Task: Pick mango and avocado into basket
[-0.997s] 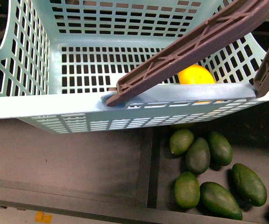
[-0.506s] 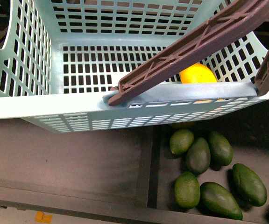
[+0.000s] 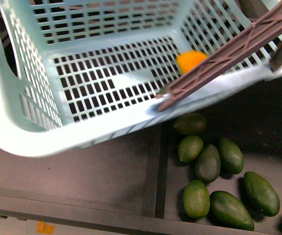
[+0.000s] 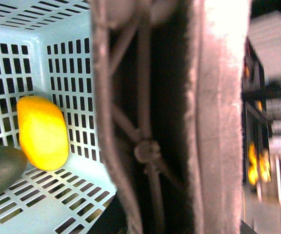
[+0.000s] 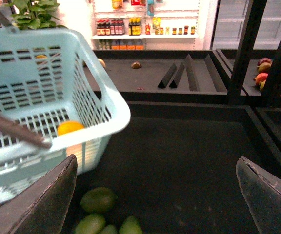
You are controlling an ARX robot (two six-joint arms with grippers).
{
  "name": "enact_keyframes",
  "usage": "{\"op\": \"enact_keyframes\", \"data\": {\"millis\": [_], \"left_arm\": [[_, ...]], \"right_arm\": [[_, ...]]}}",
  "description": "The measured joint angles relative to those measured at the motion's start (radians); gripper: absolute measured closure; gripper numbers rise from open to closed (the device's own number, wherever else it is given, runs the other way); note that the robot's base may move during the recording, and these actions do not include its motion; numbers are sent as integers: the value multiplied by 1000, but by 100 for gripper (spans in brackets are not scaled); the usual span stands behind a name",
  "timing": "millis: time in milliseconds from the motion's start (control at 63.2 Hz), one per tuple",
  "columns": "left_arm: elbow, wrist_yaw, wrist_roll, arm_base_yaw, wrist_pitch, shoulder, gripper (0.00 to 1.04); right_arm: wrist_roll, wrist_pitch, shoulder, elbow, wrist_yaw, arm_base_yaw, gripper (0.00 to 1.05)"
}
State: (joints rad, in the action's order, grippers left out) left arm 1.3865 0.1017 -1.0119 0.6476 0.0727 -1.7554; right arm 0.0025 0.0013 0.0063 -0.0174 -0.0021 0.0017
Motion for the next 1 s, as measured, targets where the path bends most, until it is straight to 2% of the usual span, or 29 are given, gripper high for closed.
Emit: {"op": "enact_keyframes", "data": {"millis": [32, 79, 174, 301, 506, 649, 823, 997], "left_arm": [[2, 87, -17, -1, -10, -5, 92], [13, 164, -29, -17, -14, -13, 92], [63, 208, -41, -73, -13, -43, 92], [98, 214, -90, -143, 2, -85, 92], [188, 193, -274, -249, 4, -263, 92], [321, 166, -380, -290, 15, -400, 92], [573, 153, -462, -334, 56, -594, 92], [653, 147, -485, -352, 43, -703, 92]], "right_arm": [[0, 0, 0, 0, 0, 0, 9], [0, 0, 0, 0, 5, 0, 9], [0, 0, 0, 0, 5, 0, 9], [0, 0, 0, 0, 4, 0, 9], [0, 0, 0, 0, 2, 0, 9], [0, 0, 0, 0, 2, 0, 9], [0, 0, 0, 0, 2, 0, 9], [0, 0, 0, 0, 2, 0, 9]]}}
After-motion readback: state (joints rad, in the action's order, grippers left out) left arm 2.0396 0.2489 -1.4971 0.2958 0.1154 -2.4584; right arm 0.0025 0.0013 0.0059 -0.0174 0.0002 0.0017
